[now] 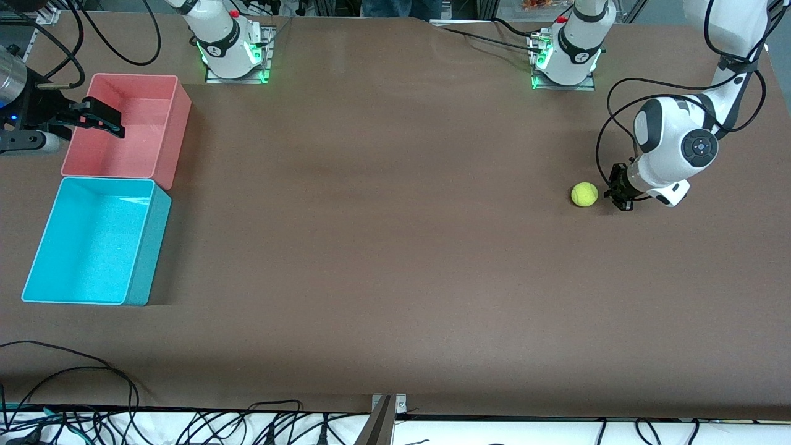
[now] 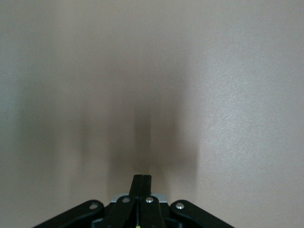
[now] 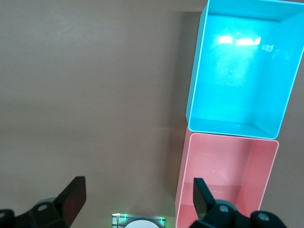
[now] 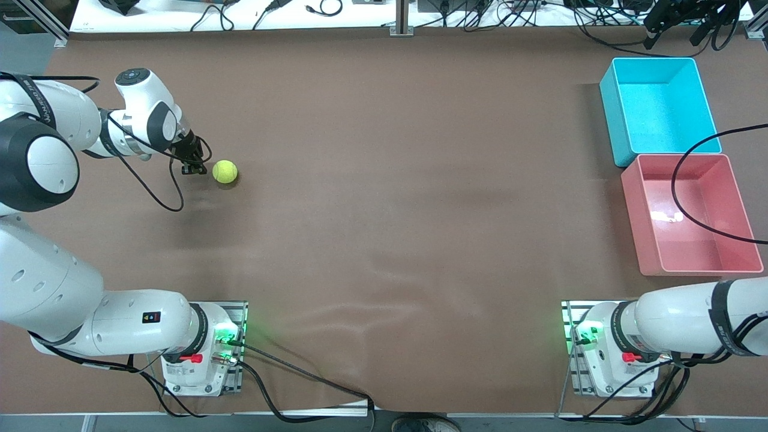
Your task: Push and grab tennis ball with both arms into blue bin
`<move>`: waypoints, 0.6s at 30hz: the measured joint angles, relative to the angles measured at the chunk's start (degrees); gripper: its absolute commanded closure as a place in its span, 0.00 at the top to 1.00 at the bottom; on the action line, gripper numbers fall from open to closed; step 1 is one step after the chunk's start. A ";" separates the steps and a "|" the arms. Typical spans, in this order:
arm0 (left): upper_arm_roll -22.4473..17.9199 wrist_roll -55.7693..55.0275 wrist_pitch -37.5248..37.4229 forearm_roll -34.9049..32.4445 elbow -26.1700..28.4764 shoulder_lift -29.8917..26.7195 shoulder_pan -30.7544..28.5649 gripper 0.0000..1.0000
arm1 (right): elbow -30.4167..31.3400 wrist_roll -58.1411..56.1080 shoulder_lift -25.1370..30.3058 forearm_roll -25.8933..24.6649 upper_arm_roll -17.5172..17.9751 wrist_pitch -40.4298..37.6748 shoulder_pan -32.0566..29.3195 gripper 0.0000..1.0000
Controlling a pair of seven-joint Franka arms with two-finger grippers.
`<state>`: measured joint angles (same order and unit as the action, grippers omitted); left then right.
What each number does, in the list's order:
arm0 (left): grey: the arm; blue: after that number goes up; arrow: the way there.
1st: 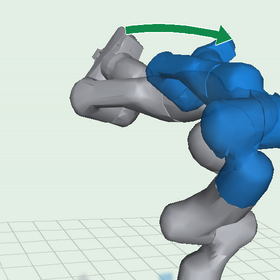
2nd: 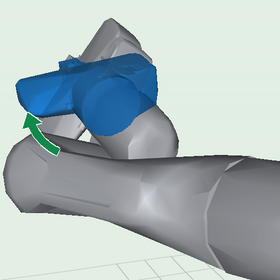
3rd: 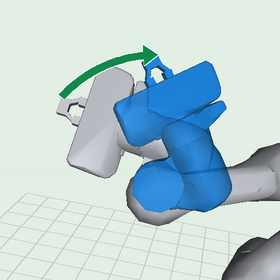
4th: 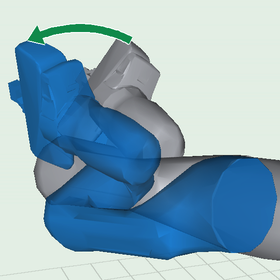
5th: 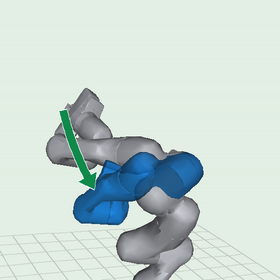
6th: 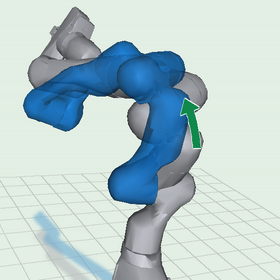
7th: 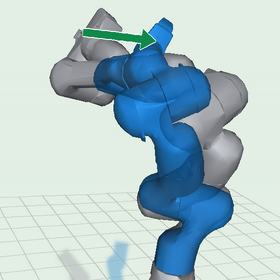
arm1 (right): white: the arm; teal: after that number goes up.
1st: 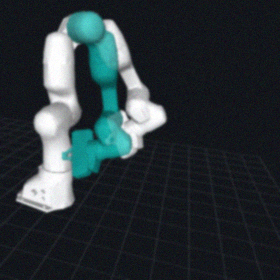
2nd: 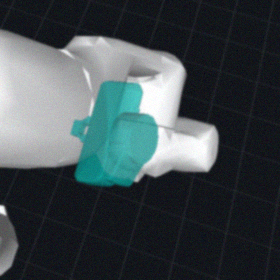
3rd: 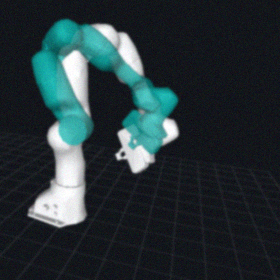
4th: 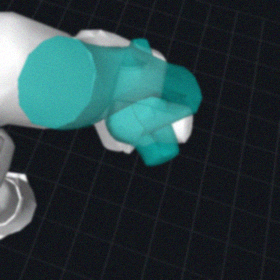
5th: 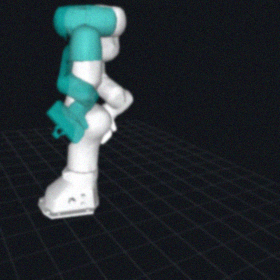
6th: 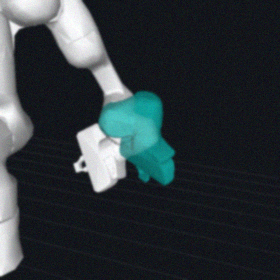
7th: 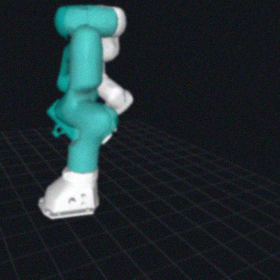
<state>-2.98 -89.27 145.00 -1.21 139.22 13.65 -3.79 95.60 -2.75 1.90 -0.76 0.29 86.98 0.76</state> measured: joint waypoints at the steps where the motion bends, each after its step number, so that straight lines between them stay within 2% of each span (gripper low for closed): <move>1: 0.00 0.00 0.05 -0.23 0.00 0.06 -0.03 0.00 | 0.00 0.00 0.00 0.00 0.01 0.00 0.01 1.00; 7: -0.01 -0.41 0.20 -6.64 0.00 0.19 -2.85 0.00 | -0.01 0.00 0.00 0.00 0.16 0.00 0.02 1.00; 18: -0.06 -0.34 3.81 -23.19 -0.04 0.35 -15.69 0.00 | -0.03 0.00 0.00 0.00 0.17 -0.02 0.01 1.00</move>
<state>-3.05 -89.61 148.81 -24.40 139.18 14.00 -19.48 95.57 -2.75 1.90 -0.76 0.45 86.96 0.77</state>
